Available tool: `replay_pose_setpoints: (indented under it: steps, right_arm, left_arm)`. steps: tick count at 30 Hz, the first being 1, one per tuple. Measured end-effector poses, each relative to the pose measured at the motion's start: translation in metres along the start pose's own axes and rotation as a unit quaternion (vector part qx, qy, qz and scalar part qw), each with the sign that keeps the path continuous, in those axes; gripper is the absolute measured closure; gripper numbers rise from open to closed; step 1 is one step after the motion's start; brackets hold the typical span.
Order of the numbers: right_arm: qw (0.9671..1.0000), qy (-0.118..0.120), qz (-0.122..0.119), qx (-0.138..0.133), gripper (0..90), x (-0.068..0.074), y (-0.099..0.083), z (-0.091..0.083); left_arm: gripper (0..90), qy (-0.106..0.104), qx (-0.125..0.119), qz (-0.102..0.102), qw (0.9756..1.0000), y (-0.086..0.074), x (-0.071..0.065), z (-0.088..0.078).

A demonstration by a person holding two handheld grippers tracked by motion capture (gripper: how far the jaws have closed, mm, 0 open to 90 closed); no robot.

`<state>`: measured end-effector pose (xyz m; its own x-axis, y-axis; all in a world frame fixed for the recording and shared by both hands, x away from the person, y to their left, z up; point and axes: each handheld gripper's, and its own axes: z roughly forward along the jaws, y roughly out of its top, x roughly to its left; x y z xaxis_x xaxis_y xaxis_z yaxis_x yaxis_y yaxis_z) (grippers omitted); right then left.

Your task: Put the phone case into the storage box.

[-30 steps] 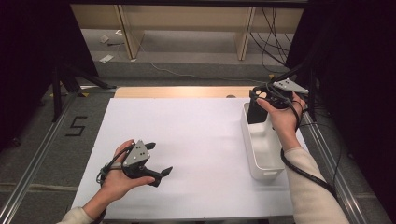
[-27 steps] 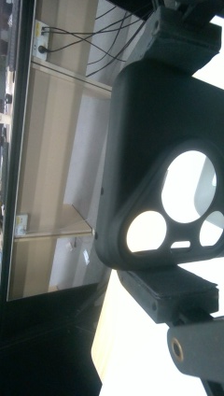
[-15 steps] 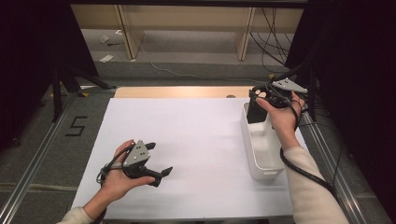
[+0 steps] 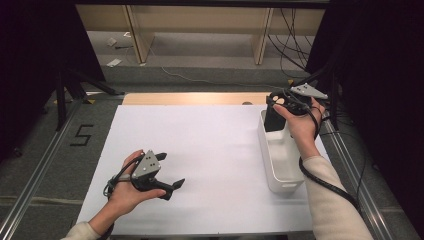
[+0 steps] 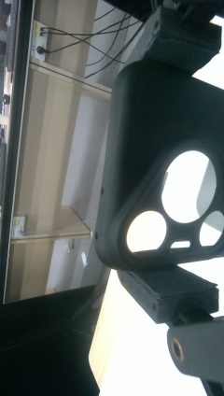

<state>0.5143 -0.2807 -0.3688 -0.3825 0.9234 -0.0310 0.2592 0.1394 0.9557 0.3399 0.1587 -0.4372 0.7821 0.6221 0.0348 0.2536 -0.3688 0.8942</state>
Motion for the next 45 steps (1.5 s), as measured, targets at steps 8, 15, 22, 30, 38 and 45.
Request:
replay_pose_setpoints:
  steps: [8,15,22,30,38,45]
  right_arm:
    - [1.0,-0.001,-0.002,0.001,16.1,0.0,0.0,0.003]
    - [1.0,-0.002,-0.006,0.004,16.0,0.0,-0.001,0.005]
    - [0.9999,-0.005,-0.007,0.007,16.0,-0.001,-0.002,0.007]
    - [0.9999,-0.005,-0.01,0.012,16.0,-0.002,-0.004,0.01]
    - [0.9998,-0.006,-0.011,0.015,15.9,-0.002,-0.005,0.013]
    - [0.9997,-0.006,-0.013,0.018,15.9,-0.002,-0.006,0.015]
  left_arm:
    - [0.0,0.0,0.001,0.0,1.0,0.0,0.0,0.0]
    - [0.0,0.0,0.0,0.0,1.0,0.0,0.0,0.0]
    - [0.0,-0.001,0.0,0.0,1.0,0.0,0.0,0.0]
    - [0.0,-0.001,-0.001,-0.001,1.0,0.0,0.0,0.0]
    - [0.0,-0.001,0.0,0.0,1.0,0.0,0.0,0.0]
    - [0.0,-0.001,0.001,0.0,1.0,0.0,0.0,0.0]
